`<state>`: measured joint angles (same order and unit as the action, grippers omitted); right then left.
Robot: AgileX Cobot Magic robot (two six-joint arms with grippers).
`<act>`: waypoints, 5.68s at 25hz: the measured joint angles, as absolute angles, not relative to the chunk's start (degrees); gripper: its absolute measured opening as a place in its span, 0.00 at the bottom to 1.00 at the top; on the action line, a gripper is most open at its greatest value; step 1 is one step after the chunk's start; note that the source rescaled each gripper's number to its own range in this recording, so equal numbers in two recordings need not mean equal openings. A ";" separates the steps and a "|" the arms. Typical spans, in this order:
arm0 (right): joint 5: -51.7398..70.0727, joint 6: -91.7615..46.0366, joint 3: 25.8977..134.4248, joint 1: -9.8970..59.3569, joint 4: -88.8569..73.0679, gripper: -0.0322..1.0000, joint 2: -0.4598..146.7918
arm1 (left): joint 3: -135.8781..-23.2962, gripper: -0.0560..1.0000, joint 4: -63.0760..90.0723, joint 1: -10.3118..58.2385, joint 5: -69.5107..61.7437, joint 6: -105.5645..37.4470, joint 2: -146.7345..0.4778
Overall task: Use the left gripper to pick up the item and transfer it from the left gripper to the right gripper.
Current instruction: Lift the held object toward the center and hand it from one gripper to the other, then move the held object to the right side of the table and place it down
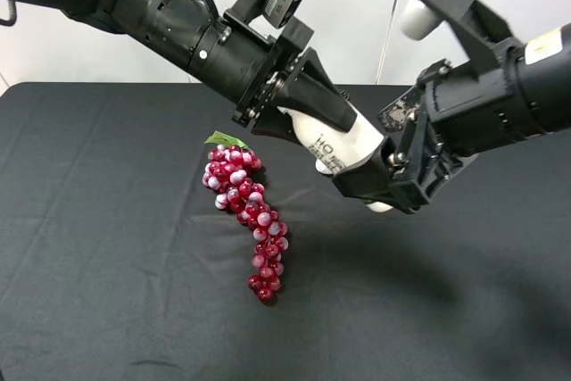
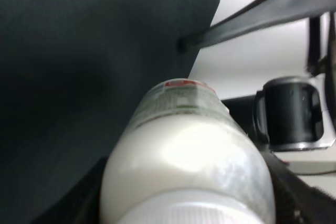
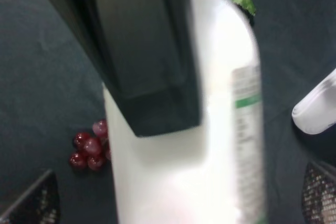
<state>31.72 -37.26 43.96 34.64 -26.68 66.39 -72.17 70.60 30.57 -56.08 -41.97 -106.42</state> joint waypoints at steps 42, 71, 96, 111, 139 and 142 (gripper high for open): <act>26.54 -37.41 43.96 34.64 -25.62 0.10 72.22 | -72.16 0.06 74.31 30.57 -54.00 -41.91 -106.42; 27.27 -37.17 43.96 34.64 -25.40 0.10 72.48 | -72.16 1.00 75.26 27.40 -63.77 -39.85 -106.37; 27.32 -36.56 43.96 34.64 -25.40 0.10 72.48 | -72.21 1.00 51.11 14.82 -63.45 -33.32 -83.20; 27.83 -34.43 43.96 34.64 -25.40 0.10 72.48 | -69.36 1.00 4.75 14.69 -59.82 -3.29 -53.31; 28.07 -28.96 43.96 34.64 -25.40 0.10 72.48 | -28.72 1.00 5.17 14.69 -62.35 -0.37 0.30; 28.07 -27.94 43.96 34.64 -25.40 0.10 72.48 | -27.91 0.99 5.18 14.69 -61.00 -0.57 0.38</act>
